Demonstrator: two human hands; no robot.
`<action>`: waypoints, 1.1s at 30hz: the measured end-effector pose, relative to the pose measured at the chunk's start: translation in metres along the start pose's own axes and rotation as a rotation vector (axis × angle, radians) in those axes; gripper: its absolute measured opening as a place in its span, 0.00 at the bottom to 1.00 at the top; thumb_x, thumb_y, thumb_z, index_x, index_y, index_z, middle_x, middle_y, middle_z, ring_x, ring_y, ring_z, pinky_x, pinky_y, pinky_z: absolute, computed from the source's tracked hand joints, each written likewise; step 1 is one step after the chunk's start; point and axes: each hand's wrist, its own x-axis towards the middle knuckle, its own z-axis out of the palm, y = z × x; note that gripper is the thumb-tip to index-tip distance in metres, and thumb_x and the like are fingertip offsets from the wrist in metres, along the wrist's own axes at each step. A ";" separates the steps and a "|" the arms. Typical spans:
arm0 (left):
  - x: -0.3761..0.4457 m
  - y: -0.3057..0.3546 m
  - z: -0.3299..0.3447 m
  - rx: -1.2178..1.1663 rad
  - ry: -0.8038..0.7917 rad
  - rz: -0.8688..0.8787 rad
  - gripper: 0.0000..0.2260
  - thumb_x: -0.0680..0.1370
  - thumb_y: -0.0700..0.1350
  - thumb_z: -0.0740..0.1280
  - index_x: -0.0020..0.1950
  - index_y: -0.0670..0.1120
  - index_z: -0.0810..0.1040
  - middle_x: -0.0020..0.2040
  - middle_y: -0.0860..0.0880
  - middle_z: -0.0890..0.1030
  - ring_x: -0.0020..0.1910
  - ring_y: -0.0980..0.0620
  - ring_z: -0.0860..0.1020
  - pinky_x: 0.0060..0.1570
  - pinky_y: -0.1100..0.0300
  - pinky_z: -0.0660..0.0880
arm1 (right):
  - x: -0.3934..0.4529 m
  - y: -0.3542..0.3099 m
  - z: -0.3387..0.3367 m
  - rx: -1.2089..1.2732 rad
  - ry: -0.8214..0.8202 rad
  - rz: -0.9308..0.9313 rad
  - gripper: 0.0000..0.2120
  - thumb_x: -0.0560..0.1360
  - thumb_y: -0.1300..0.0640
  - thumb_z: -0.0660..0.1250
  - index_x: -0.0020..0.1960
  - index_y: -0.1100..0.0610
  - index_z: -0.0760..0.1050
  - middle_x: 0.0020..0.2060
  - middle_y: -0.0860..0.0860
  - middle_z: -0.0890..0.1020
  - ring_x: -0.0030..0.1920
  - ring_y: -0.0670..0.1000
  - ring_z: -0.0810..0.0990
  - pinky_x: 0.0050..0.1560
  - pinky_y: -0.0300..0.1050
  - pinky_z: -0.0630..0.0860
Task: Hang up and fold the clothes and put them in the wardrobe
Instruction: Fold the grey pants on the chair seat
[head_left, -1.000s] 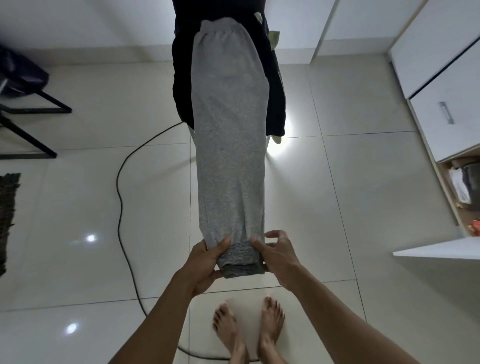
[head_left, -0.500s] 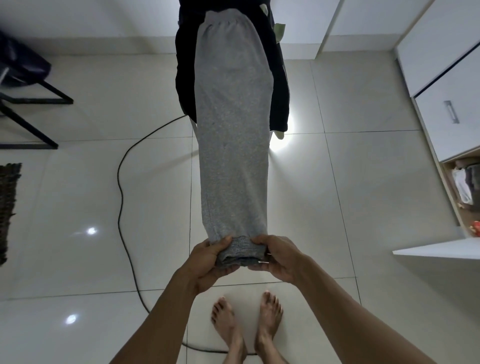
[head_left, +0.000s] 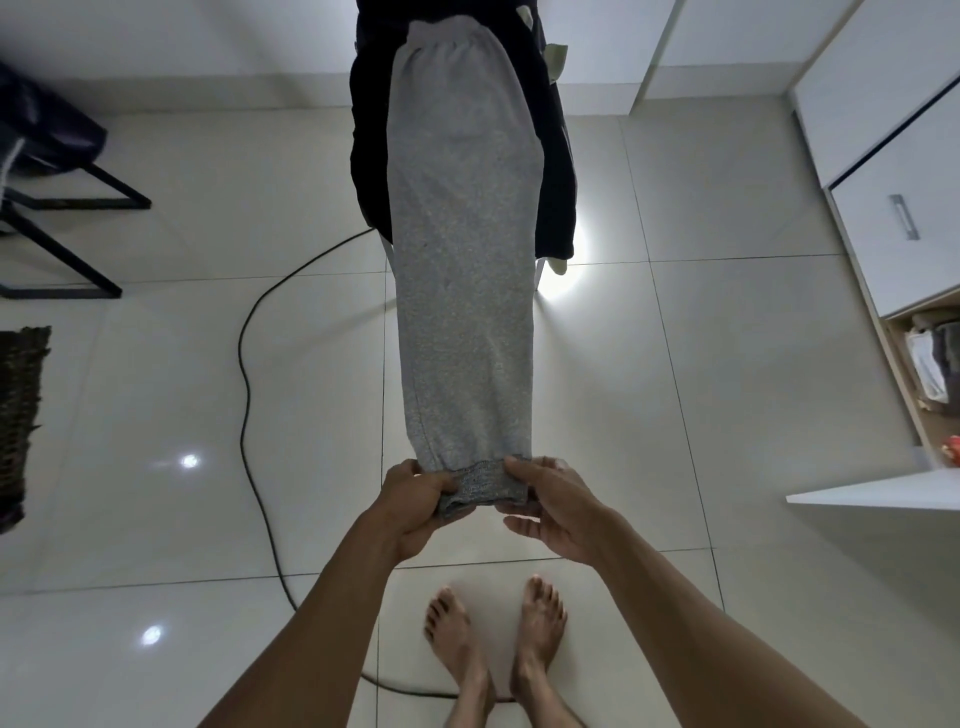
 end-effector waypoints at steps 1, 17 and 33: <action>-0.001 0.003 0.000 -0.001 -0.019 -0.003 0.14 0.76 0.26 0.62 0.62 0.34 0.71 0.60 0.34 0.77 0.53 0.37 0.80 0.40 0.50 0.82 | -0.002 -0.002 0.001 0.010 -0.021 0.016 0.18 0.79 0.53 0.70 0.61 0.57 0.66 0.53 0.60 0.83 0.43 0.57 0.85 0.42 0.51 0.81; -0.038 0.064 -0.010 1.037 0.054 0.847 0.25 0.67 0.38 0.81 0.61 0.50 0.79 0.69 0.48 0.61 0.55 0.51 0.76 0.52 0.73 0.74 | -0.047 -0.064 0.043 -0.212 0.022 -0.426 0.13 0.79 0.56 0.70 0.59 0.50 0.69 0.43 0.58 0.86 0.36 0.55 0.85 0.36 0.48 0.80; -0.036 0.254 0.026 0.476 -0.195 0.913 0.11 0.79 0.44 0.70 0.61 0.44 0.81 0.53 0.50 0.86 0.54 0.57 0.83 0.51 0.64 0.79 | -0.007 -0.245 0.060 -0.718 0.046 -0.861 0.18 0.68 0.45 0.74 0.50 0.57 0.83 0.46 0.59 0.85 0.52 0.64 0.82 0.53 0.63 0.80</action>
